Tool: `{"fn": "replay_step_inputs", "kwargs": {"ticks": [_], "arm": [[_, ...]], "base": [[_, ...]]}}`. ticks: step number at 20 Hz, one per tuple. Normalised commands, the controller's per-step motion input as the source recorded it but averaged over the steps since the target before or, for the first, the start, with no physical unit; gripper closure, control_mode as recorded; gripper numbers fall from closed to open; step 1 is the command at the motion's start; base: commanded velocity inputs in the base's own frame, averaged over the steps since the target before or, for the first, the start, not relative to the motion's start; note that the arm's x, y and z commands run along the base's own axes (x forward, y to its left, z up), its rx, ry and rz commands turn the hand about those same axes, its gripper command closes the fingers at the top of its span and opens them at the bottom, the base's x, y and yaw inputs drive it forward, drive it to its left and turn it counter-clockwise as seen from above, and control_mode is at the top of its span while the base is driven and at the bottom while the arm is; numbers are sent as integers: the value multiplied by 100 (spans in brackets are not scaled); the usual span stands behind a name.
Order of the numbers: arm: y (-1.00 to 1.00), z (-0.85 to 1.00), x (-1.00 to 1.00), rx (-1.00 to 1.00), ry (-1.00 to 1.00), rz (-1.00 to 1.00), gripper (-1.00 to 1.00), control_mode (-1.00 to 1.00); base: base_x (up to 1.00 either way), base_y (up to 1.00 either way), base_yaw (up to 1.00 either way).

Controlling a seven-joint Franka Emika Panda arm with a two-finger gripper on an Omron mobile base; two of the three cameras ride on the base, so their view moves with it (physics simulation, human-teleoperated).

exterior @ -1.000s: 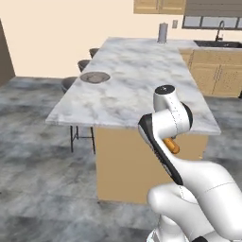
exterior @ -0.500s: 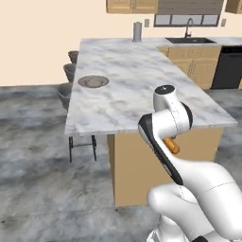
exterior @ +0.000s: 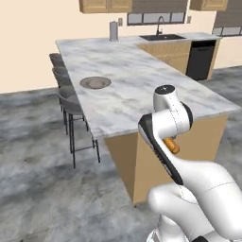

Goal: Move the hot dog bun to the plate on the dining table and place the condiment next to that plate. Then navigate to the fridge and take the sausage and place it on the plate as well.

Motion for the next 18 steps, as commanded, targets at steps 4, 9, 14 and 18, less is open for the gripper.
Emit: {"fn": "replay_step_inputs", "kwargs": {"ticks": [4, 9, 14, 18], "arm": [[0, 0, 0, 0, 0, 0, 100, 100], [0, 0, 0, 0, 0, 0, 100, 100], [0, 0, 0, 0, 0, 0, 100, 100], [0, 0, 0, 0, 0, 0, 100, 100]], "base": [[5, 100, -39], [22, 100, -40], [35, 100, -41], [39, 100, -41]]}}
